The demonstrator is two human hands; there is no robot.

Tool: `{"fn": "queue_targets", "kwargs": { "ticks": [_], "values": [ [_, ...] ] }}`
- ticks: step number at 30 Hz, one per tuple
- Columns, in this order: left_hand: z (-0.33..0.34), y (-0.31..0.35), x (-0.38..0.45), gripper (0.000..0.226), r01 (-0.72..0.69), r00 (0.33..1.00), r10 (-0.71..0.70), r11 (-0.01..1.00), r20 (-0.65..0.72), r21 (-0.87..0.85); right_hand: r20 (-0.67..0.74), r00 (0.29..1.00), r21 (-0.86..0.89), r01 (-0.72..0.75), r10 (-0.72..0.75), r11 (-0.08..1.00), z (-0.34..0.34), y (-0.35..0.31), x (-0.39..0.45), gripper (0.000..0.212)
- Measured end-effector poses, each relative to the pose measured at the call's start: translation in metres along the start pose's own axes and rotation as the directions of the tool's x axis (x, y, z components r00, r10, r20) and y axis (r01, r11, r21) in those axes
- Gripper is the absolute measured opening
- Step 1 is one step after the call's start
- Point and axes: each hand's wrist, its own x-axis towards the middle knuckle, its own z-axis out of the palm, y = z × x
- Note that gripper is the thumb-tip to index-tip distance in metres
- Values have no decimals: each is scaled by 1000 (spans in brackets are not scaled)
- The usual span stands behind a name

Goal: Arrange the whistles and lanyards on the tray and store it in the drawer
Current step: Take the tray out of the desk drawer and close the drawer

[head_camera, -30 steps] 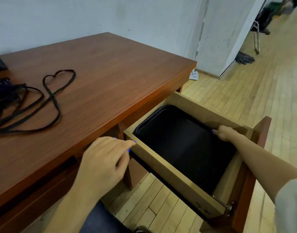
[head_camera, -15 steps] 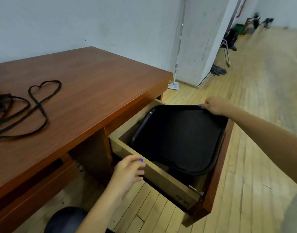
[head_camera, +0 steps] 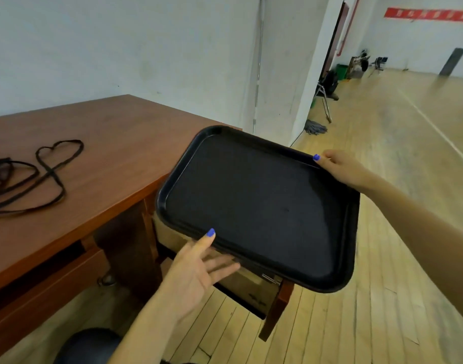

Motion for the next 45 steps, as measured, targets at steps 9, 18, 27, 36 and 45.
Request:
{"fn": "queue_targets", "kwargs": {
  "ticks": [9,18,27,36,45],
  "values": [
    [-34,38,-113,51,-333,914,284,933,-290,-133,139,900,98,403,-413,910,65,-172,57,48],
    [-72,45,-224,32,-601,704,378,768,-602,-221,479,475,36,829,-738,558,191,-377,33,32],
    [-64,45,-251,36,-609,680,373,767,-631,-202,622,353,49,874,-699,484,226,-413,7,25],
    [-80,53,-226,53,-651,646,371,724,-668,-227,727,154,240,857,-670,457,167,-384,-78,62],
    [-107,47,-213,50,-612,685,429,777,-589,-146,722,166,93,939,-672,332,196,-334,-102,79]
  ]
}}
